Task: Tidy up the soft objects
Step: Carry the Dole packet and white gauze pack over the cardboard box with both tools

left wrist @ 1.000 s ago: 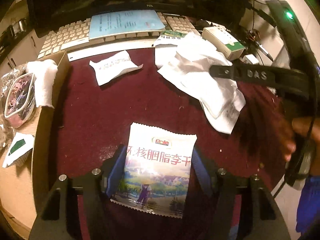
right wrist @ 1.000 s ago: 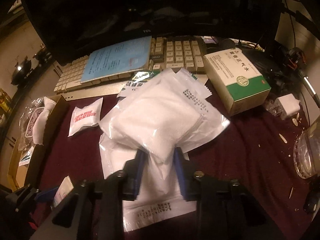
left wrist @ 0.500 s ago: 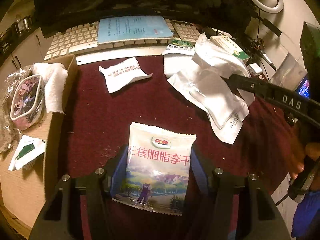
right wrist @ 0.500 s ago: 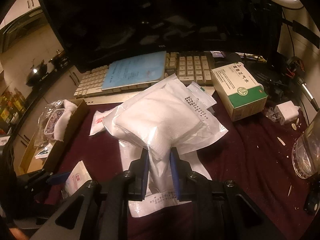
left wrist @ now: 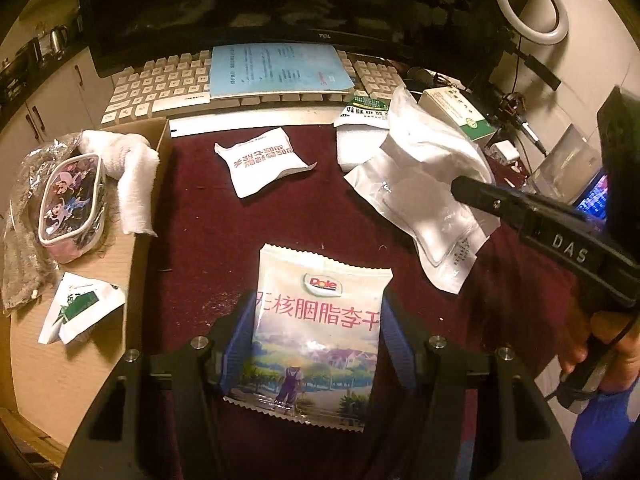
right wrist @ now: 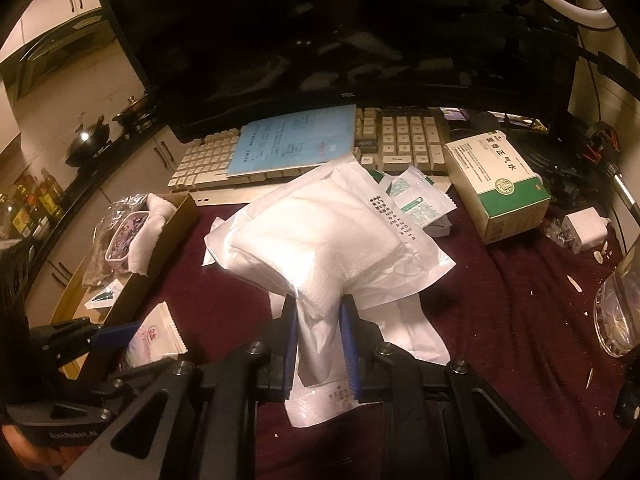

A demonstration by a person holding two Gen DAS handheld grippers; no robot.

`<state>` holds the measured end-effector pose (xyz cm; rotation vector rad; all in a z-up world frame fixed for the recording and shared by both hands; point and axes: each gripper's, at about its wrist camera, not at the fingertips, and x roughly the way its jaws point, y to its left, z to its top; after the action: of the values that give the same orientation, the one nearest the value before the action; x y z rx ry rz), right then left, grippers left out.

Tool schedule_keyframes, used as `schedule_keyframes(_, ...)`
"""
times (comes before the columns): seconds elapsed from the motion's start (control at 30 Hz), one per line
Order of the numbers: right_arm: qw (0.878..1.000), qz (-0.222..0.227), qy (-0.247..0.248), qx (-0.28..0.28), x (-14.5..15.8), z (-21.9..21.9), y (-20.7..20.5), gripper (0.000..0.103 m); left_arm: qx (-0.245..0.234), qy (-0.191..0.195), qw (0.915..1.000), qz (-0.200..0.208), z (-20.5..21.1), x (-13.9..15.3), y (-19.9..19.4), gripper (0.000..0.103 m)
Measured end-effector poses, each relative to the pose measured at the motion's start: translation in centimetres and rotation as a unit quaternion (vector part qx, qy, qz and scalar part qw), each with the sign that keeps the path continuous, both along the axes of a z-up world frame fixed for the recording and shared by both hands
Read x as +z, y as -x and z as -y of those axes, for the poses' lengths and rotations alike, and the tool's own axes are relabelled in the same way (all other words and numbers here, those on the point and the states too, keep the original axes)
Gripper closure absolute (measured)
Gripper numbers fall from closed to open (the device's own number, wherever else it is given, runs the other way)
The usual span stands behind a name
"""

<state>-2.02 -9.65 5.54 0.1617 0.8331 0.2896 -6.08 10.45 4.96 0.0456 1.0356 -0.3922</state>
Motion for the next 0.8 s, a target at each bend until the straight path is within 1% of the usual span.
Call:
schedule_keyframes(0.2, 1.000, 0.002, -0.001, 0.011, 0.2, -0.7, 0.4, 0.082, 0.010, -0.003, 0.9999, 0.005, -1.6, 1.0, 0.3, 0.043)
schedule_keyframes(0.6, 0.999, 0.002, -0.003, 0.039, 0.4, -3.3, 0.7, 0.082, 0.043, 0.008, 0.9990, 0.014, -5.3, 2.5, 0.6, 0.043)
schedule_keyframes(0.8, 0.999, 0.000, -0.004, 0.054, 0.2, -4.2, 0.9, 0.082, 0.056, 0.000, 0.9983, 0.019, -6.9, 3.2, 1.0, 0.043)
